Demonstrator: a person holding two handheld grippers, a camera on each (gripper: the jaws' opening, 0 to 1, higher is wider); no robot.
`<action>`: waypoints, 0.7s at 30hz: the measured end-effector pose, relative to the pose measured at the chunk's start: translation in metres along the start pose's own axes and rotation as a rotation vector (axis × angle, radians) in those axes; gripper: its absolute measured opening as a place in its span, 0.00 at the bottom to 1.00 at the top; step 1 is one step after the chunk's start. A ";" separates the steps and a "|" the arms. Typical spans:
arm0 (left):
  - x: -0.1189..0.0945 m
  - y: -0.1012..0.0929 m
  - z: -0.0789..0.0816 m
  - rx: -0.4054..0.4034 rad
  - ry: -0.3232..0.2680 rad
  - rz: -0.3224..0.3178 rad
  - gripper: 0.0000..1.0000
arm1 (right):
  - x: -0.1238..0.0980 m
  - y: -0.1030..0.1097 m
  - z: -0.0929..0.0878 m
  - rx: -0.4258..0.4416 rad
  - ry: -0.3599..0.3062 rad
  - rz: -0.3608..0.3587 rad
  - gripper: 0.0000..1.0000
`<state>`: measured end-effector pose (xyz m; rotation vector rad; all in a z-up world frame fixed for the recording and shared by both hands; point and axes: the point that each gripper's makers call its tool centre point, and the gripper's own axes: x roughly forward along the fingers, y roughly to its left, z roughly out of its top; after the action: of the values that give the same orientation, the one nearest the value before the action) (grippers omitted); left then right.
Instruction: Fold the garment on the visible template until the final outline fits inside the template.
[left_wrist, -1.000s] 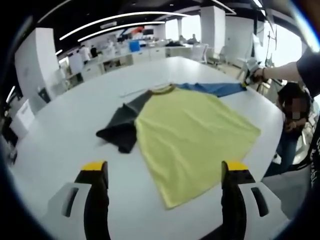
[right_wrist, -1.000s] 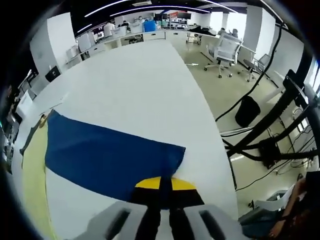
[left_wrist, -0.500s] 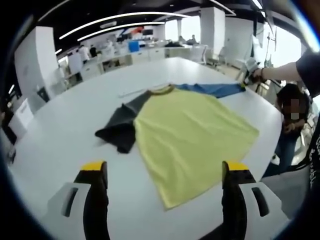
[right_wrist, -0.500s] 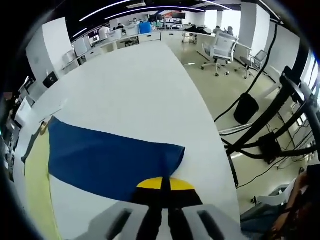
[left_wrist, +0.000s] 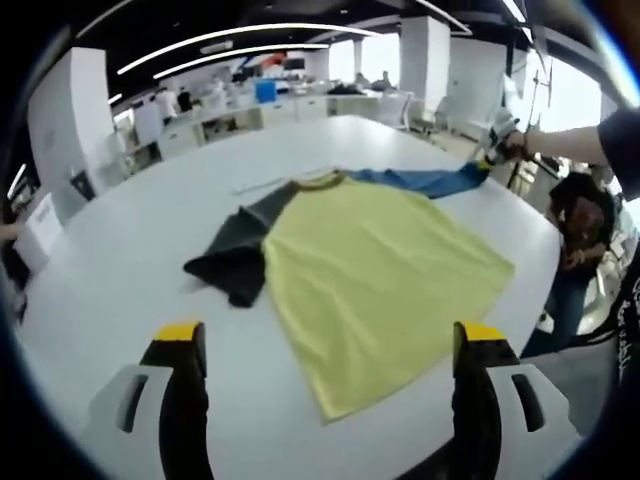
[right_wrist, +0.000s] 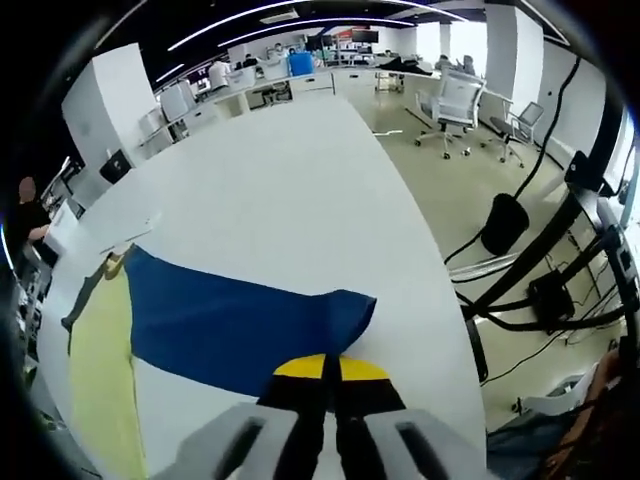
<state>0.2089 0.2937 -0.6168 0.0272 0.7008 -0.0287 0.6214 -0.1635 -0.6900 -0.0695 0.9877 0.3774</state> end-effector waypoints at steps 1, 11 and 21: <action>0.000 0.000 0.000 0.002 -0.002 -0.002 0.99 | -0.001 0.002 0.000 -0.001 0.001 0.004 0.00; -0.003 -0.001 0.008 -0.010 -0.039 -0.004 0.99 | -0.020 0.034 0.002 -0.027 0.002 0.046 0.00; -0.007 0.002 0.003 -0.016 -0.046 0.000 0.99 | -0.032 0.078 0.006 -0.001 -0.012 0.109 0.00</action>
<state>0.2055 0.2953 -0.6106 0.0108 0.6555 -0.0240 0.5837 -0.0985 -0.6520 -0.0143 0.9817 0.4775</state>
